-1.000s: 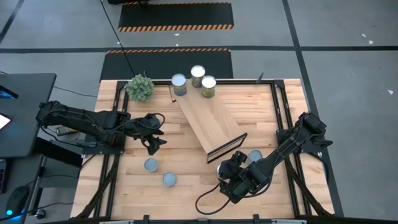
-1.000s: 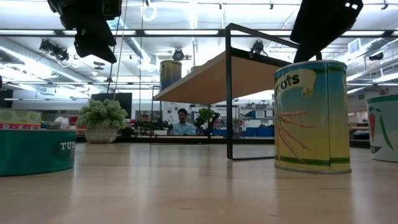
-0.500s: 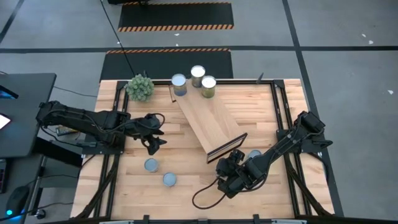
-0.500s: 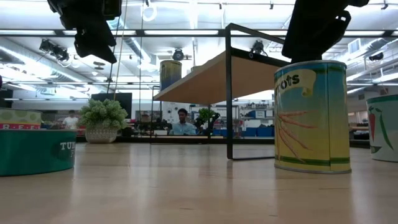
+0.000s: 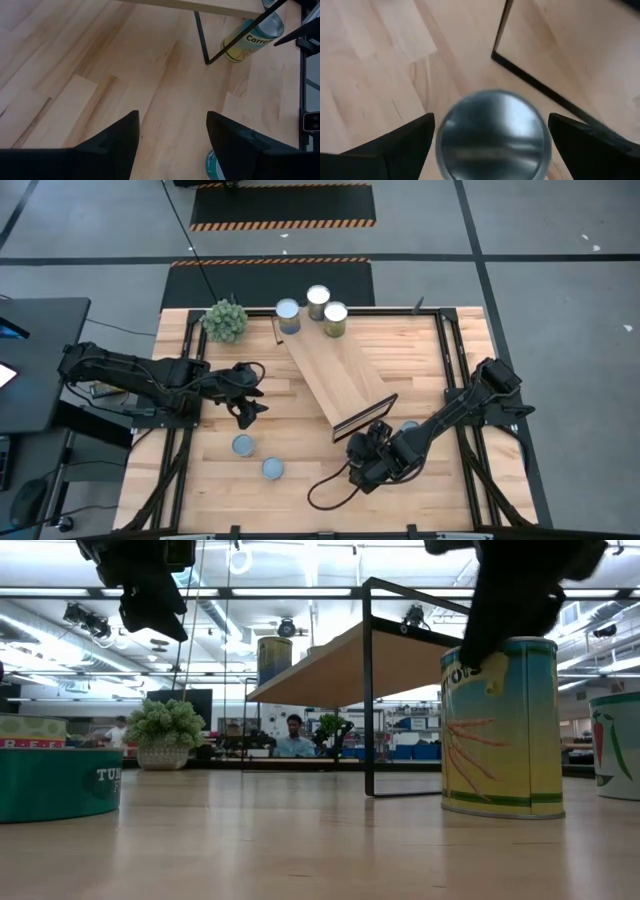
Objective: Pick and place cans onto a shelf
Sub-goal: Put the canned carrots on the shelf
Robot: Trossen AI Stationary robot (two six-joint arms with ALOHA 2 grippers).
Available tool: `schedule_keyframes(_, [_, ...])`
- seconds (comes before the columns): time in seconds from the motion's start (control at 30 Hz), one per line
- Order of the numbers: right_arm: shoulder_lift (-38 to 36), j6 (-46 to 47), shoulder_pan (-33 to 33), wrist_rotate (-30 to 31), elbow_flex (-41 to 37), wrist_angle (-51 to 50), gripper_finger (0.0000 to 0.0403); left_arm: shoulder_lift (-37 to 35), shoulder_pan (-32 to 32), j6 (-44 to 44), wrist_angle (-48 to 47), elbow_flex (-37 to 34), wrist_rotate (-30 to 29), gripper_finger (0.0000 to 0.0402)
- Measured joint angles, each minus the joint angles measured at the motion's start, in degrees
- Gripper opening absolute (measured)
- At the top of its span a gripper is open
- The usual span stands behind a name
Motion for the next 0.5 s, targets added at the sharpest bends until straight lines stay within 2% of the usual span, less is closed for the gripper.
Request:
schedule_keyframes(0.17, [0.04, 0.10, 0.12, -0.45, -1.84, 1.43, 0.0390, 0.00, 0.00, 0.00, 0.00, 0.00, 0.00, 0.0236])
schedule_keyframes(0.4, [0.00, -1.05, 0.12, -0.24, -2.82, 1.94, 0.0323, 0.00, 0.00, 0.02, -0.02, 0.01, 0.00, 0.0236])
schedule_keyframes(0.5, [0.00, -1.70, 0.11, -0.76, -2.65, 2.27, 0.0317, 0.00, -0.01, 0.04, -0.02, 0.00, 0.00, 0.0236])
